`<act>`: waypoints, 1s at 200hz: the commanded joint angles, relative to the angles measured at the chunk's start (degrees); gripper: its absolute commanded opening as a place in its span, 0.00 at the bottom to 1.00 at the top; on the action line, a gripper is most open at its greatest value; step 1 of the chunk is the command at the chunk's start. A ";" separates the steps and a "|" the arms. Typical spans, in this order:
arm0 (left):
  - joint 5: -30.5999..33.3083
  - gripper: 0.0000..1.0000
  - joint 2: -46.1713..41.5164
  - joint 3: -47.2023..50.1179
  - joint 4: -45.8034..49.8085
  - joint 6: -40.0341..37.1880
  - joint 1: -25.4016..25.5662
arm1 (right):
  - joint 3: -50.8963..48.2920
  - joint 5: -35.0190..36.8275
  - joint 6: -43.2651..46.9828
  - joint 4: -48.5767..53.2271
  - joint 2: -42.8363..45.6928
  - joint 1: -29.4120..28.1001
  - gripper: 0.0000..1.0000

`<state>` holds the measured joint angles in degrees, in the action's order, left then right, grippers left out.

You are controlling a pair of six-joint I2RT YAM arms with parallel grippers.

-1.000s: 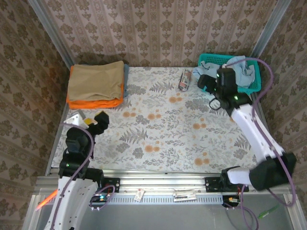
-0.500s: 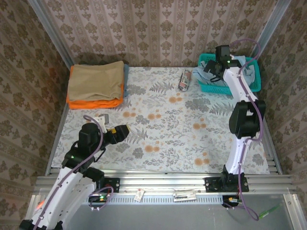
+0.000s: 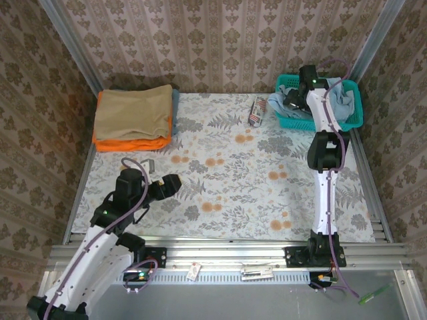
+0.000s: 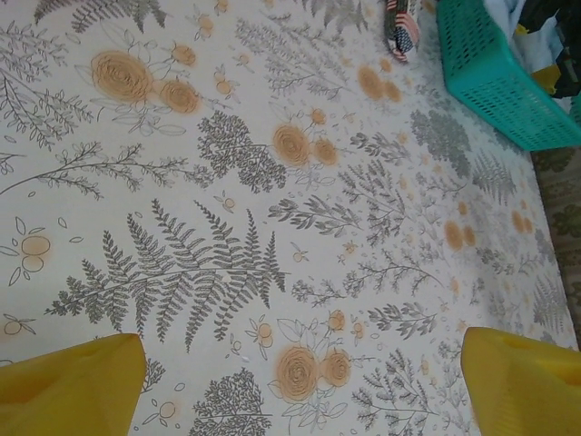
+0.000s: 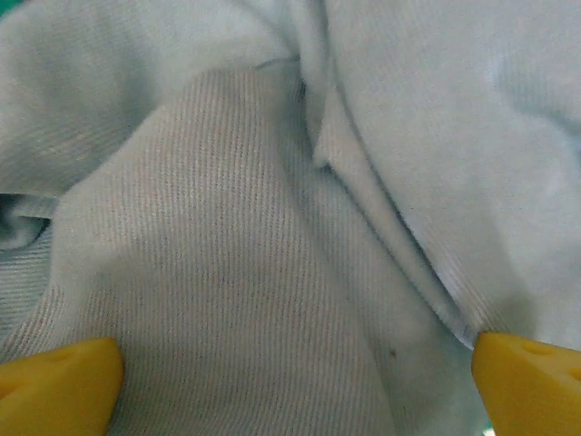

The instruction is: Fold and stack the trousers

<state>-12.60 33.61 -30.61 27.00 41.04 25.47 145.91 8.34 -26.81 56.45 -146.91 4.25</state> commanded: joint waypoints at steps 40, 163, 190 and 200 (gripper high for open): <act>-0.35 0.81 6.80 -3.48 -4.87 -0.02 0.33 | 2.39 -18.09 -1.49 0.03 -3.74 3.03 0.07; -1.95 0.65 14.13 -5.86 -10.51 -3.59 6.37 | -43.70 -7.15 -10.85 -37.15 34.62 -0.78 0.00; -0.64 0.65 12.66 -5.43 -9.70 -3.86 8.21 | -53.50 -1.01 -11.72 -43.47 41.63 -3.97 0.00; -0.45 0.65 11.93 -5.25 -9.27 -3.90 8.73 | -56.47 1.44 -11.61 -45.66 43.86 -5.14 0.00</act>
<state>-14.20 47.57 -34.92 17.32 38.76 32.91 95.44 1.08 -36.71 21.93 -109.67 1.87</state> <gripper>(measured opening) 0.650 0.082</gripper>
